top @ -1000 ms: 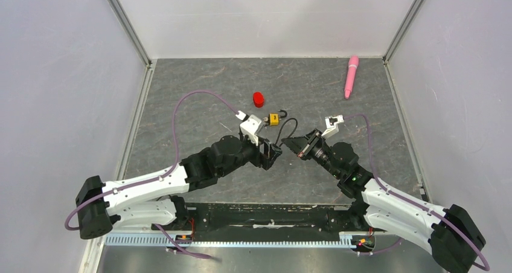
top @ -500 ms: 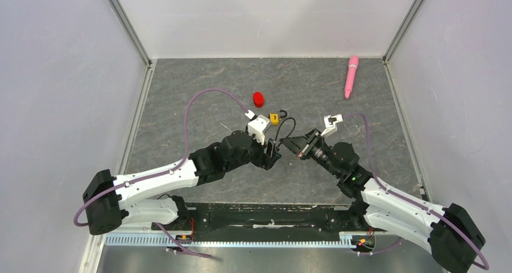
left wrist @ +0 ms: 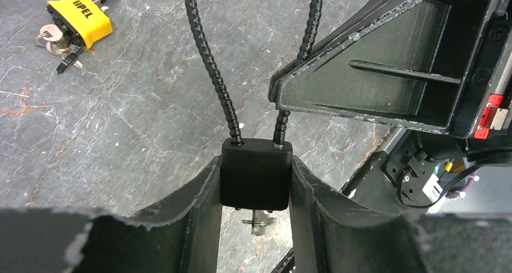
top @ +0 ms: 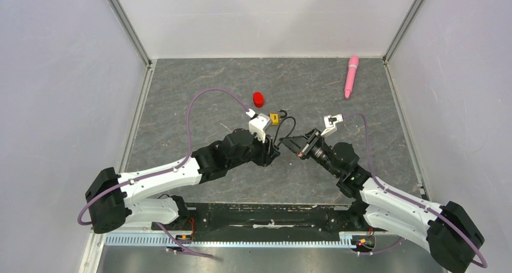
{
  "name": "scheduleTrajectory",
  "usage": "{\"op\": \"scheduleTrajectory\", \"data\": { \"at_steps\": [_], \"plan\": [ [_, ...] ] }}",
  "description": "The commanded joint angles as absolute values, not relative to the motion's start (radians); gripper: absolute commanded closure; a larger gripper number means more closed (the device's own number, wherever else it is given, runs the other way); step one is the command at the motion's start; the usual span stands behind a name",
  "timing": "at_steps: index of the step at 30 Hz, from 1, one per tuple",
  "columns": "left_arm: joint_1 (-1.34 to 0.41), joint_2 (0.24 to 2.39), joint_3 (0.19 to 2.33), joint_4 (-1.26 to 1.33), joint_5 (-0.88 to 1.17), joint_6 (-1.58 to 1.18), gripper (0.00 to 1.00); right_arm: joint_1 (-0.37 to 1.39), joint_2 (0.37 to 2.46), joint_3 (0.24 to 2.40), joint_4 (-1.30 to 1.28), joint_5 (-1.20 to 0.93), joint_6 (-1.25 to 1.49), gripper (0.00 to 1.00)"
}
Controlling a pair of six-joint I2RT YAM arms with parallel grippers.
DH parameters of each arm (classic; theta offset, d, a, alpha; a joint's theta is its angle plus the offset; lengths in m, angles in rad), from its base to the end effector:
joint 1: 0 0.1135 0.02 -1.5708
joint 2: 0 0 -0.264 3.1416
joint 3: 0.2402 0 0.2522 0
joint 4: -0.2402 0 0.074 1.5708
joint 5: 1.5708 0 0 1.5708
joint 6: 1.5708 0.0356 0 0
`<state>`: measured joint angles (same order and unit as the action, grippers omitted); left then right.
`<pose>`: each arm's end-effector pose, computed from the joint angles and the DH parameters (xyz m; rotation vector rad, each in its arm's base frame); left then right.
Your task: Unlock with the key
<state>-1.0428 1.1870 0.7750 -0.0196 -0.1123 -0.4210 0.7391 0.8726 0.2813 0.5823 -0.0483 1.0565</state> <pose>0.1390 -0.2303 0.2694 0.5693 2.0184 -0.8093 0.1442 0.1337 0.2280 0.2386 1.7599 1.4027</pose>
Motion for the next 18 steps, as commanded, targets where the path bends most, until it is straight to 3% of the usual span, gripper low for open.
{"op": "scheduleTrajectory", "data": {
  "at_steps": [1, 18],
  "plan": [
    [-1.036, 1.193, 0.789, 0.046, -0.093, -0.453, 0.98, 0.742, 0.866, 0.266, 0.655, -0.053, 1.072, 1.00],
    [-1.079, 1.121, 0.629, -0.058, -0.079, -0.398, 0.98, 0.649, 0.715, 0.300, 0.470, 0.088, 0.997, 1.00]
  ]
}}
